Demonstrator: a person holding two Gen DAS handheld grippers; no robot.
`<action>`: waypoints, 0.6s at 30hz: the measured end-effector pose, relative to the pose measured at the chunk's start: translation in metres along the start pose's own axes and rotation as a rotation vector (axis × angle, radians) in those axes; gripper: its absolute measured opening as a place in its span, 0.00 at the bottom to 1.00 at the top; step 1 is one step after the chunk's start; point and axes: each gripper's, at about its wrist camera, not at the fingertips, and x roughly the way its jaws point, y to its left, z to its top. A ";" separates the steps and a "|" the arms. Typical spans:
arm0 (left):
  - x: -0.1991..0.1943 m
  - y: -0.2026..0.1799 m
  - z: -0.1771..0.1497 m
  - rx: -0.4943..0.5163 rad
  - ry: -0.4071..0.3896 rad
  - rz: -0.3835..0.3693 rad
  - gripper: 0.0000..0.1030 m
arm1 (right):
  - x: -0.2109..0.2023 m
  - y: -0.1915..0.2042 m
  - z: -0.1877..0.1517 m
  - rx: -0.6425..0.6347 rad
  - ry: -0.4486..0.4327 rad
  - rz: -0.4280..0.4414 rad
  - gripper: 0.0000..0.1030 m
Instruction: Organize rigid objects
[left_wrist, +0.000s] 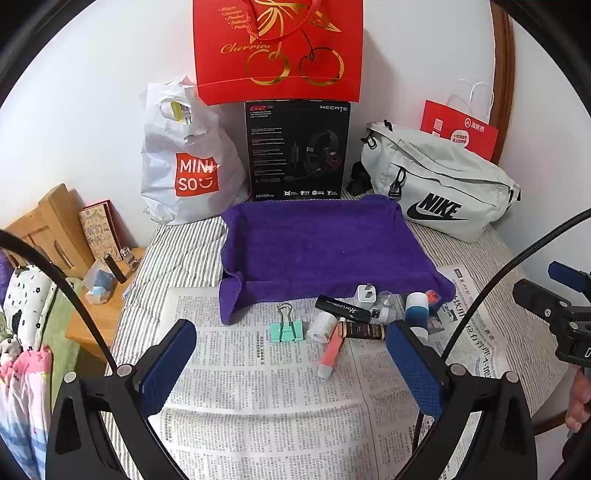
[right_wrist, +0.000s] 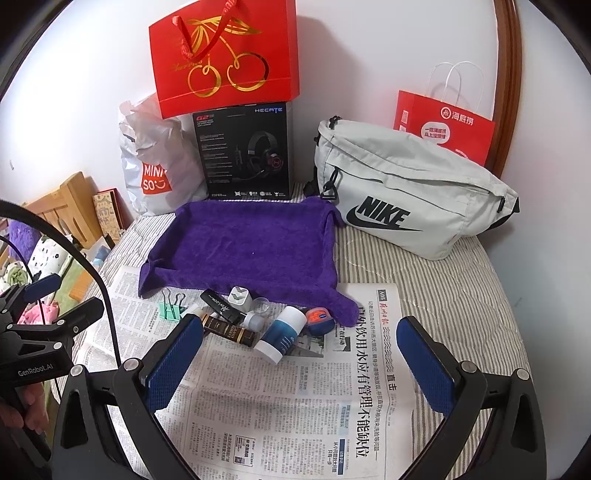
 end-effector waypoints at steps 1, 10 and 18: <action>0.000 0.000 0.000 0.001 0.000 0.002 1.00 | 0.000 0.000 0.001 -0.001 0.001 -0.002 1.00; 0.001 -0.006 0.000 0.001 0.002 0.001 1.00 | 0.001 0.000 0.001 -0.002 0.005 0.000 1.00; 0.001 0.004 -0.002 -0.015 -0.009 -0.006 1.00 | 0.002 0.001 0.001 -0.001 0.005 0.000 1.00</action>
